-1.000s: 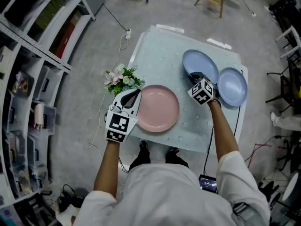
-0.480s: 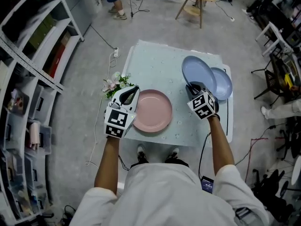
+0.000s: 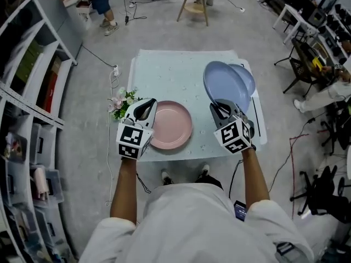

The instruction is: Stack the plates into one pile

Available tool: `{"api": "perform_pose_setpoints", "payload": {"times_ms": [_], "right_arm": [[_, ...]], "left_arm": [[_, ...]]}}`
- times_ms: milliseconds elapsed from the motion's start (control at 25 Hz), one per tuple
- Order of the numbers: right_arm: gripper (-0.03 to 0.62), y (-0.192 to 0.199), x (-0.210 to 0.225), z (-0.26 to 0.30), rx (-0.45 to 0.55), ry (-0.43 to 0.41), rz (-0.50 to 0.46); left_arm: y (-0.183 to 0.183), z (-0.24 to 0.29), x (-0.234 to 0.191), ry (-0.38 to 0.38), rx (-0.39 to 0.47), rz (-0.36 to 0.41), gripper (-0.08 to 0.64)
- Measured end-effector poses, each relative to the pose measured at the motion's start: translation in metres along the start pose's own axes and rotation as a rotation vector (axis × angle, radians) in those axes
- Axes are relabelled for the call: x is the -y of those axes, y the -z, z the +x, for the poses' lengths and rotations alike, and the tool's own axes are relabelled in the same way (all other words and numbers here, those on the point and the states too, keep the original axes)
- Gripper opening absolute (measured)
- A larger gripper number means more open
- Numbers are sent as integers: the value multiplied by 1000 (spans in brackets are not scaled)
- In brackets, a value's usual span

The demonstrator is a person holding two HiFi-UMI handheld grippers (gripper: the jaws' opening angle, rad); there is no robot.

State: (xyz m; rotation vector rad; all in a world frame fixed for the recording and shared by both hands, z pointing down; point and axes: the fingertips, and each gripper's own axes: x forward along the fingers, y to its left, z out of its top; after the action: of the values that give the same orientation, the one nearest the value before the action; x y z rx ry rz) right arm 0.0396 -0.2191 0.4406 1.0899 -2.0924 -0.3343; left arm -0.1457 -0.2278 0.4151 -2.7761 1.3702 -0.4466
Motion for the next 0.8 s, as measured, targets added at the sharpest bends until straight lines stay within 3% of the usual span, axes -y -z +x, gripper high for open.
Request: {"api": "perform_pose_setpoints", "payload": {"times_ms": [320, 560, 800], "right_arm": [[44, -10, -54, -11, 1, -48, -47], [46, -7, -108, 16, -12, -154, -100], [47, -6, -164, 45, -30, -276, -232]], "left_arm": [[19, -6, 4, 32, -18, 8, 20], [48, -25, -12, -9, -48, -26, 20], [76, -49, -30, -61, -88, -57, 20]]}}
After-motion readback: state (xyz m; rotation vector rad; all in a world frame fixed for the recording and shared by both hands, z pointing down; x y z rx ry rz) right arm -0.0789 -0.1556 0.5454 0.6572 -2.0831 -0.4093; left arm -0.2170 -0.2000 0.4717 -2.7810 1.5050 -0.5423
